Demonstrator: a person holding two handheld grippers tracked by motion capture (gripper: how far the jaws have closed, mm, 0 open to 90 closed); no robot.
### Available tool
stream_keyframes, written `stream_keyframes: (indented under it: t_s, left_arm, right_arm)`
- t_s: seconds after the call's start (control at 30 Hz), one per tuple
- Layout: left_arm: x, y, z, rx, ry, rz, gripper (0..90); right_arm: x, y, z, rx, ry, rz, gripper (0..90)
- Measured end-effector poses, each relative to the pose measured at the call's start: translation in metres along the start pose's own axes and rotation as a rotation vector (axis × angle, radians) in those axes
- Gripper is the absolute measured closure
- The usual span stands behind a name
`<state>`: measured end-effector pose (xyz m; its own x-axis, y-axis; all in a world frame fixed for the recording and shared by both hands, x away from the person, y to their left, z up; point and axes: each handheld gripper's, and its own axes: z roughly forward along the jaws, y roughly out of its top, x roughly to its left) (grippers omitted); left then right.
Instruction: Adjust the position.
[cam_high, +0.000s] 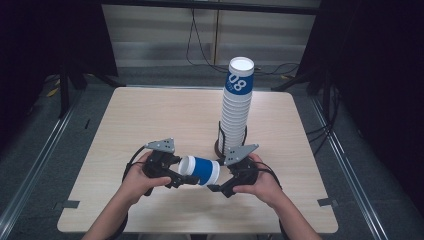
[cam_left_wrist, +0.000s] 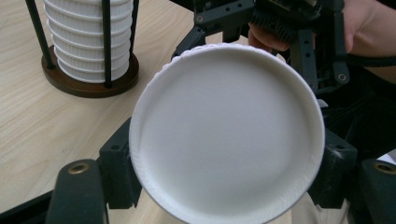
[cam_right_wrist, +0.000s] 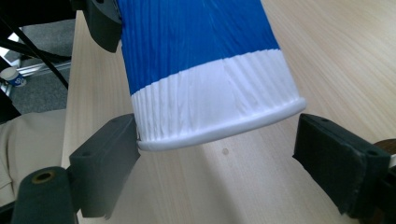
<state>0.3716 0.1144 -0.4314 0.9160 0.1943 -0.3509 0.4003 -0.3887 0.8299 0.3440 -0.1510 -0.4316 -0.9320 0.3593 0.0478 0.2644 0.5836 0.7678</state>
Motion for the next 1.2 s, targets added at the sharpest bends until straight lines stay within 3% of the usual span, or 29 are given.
stream_keyframes:
  t_s: [0.57, 0.77, 1.2]
  left_arm:
    - [0.001, -0.001, 0.002, -0.015, -0.032, -0.015, 27.6]
    - [0.001, -0.001, 0.002, -0.014, -0.032, -0.014, 27.6]
    - [0.001, -0.001, 0.002, -0.008, -0.028, -0.011, 27.6]
  right_arm:
    - [0.0, -0.001, 0.008, -0.005, 0.022, -0.001, 12.2]
    - [0.0, 0.001, 0.009, -0.03, 0.031, -0.008, 12.2]
    - [0.0, 0.001, 0.011, -0.032, 0.035, -0.023, 14.8]
